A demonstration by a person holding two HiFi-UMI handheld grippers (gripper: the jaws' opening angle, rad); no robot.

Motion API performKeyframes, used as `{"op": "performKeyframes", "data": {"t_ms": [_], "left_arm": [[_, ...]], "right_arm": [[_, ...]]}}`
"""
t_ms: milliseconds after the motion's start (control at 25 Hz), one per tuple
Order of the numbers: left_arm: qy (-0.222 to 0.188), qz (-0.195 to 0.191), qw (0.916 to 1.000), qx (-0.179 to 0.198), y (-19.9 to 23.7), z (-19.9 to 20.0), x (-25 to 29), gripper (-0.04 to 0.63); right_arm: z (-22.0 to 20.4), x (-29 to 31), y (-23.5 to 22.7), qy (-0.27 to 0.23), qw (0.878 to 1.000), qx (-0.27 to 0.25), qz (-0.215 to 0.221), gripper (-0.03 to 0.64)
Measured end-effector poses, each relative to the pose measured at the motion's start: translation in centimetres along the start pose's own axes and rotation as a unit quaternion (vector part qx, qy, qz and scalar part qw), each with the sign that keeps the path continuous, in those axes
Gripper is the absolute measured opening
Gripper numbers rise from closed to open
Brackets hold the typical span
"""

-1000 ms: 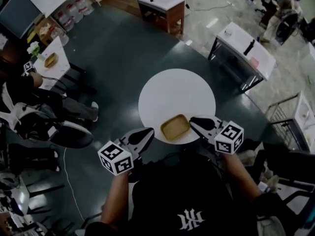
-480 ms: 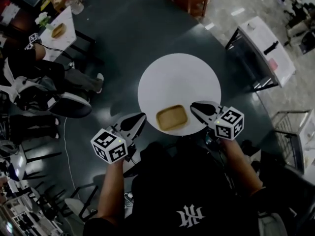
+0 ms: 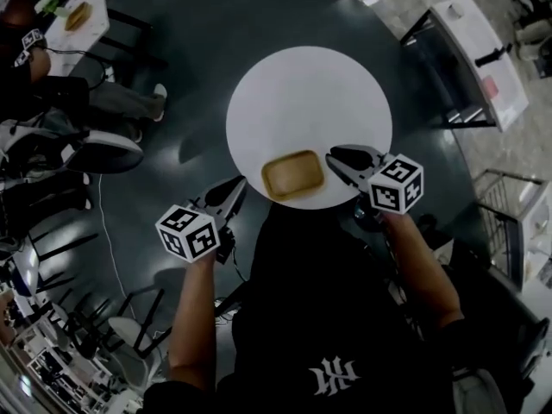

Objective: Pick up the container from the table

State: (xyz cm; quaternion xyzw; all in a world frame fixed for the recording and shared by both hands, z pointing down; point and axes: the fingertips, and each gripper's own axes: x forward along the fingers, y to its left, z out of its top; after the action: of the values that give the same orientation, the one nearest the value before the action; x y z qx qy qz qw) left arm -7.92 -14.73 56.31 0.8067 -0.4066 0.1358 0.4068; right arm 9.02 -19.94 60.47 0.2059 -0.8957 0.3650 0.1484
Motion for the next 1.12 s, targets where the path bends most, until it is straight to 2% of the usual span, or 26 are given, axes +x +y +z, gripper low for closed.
{"op": "performKeyframes", "data": {"t_ms": [160, 320, 680, 1120], "left_arm": [[0.021, 0.018, 0.9989, -0.038, 3.2, -2.6, 2.0, 0.006], [0.043, 0.011, 0.9974, -0.057, 5.0, -4.7, 3.7, 0.027], [0.088, 0.011, 0.9925, -0.084, 6.6, -8.4, 6.6, 0.068], [0.125, 0.022, 0.9833, -0.131, 7.2, -11.9, 7.9, 0.127]], "right_arm": [[-1.7, 0.9, -1.5, 0.027, 0.999, 0.022, -0.007, 0.095], [-3.3, 2.0, -2.8, 0.042, 0.998, 0.047, -0.019, 0.095], [-7.2, 4.2, -4.3, 0.075, 0.993, 0.089, -0.030, 0.122], [-10.9, 5.8, -4.9, 0.118, 0.987, 0.101, -0.035, 0.140]]}}
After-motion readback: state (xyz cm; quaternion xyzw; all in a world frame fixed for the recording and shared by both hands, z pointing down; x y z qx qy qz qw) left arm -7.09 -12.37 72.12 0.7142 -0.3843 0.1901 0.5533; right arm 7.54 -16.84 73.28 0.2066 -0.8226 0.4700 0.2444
